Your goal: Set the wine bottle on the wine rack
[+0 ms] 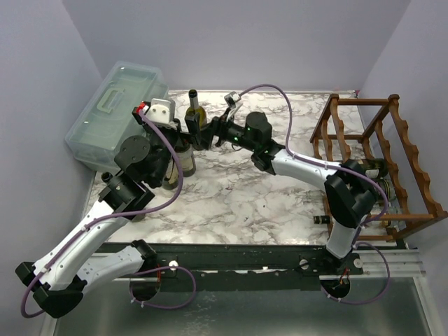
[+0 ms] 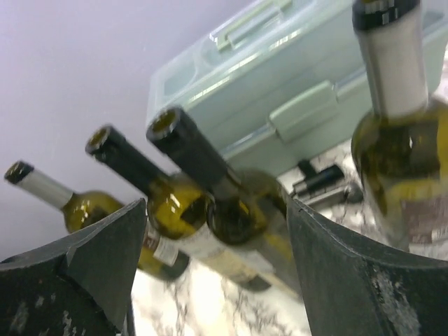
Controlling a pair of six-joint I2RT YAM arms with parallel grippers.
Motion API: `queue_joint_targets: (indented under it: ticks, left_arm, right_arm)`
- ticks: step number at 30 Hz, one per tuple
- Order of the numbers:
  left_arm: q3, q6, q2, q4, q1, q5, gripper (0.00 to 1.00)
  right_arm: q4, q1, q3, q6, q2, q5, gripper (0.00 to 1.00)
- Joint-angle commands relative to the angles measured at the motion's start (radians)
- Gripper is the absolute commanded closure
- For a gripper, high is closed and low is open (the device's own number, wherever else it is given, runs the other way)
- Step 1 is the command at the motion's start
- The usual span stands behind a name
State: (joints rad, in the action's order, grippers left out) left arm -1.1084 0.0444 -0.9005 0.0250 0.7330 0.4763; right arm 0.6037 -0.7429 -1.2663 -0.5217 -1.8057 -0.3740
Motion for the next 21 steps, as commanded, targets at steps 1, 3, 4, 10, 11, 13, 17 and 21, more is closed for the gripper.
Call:
queue_joint_targets:
  ticks: [1,3,4,10,11,13,17,21]
  left_arm:
    - [0.002,-0.02,0.0,0.001,-0.014,-0.019,0.04]
    - [0.005,-0.028,0.004,0.0,-0.016,-0.024,0.04]
    - [0.007,-0.029,0.008,0.0,-0.017,-0.024,0.04]
    - [0.012,-0.04,0.033,-0.005,-0.026,-0.021,0.05]
    - [0.015,-0.039,0.036,-0.007,-0.027,-0.019,0.05]
    - [0.019,-0.035,0.04,-0.013,-0.028,-0.007,0.05]
    - [0.022,-0.031,0.04,-0.017,-0.029,0.001,0.05]
    - [0.023,-0.026,0.035,-0.019,-0.03,0.006,0.05]
  right_arm:
    - [-0.077,-0.041,-0.108,0.095,-0.056,0.149,0.17]
    - [-0.094,-0.058,-0.138,0.129,-0.076,0.166,0.17]
    - [-0.097,-0.066,-0.149,0.144,-0.086,0.177,0.17]
    - [-0.121,-0.086,-0.237,0.141,-0.151,0.201,0.21]
    - [-0.122,-0.09,-0.247,0.142,-0.161,0.201,0.21]
    - [-0.135,-0.101,-0.276,0.147,-0.185,0.205,0.22]
    - [-0.159,-0.122,-0.314,0.165,-0.215,0.263,0.25]
    - [-0.156,-0.14,-0.313,0.183,-0.217,0.33,0.31]
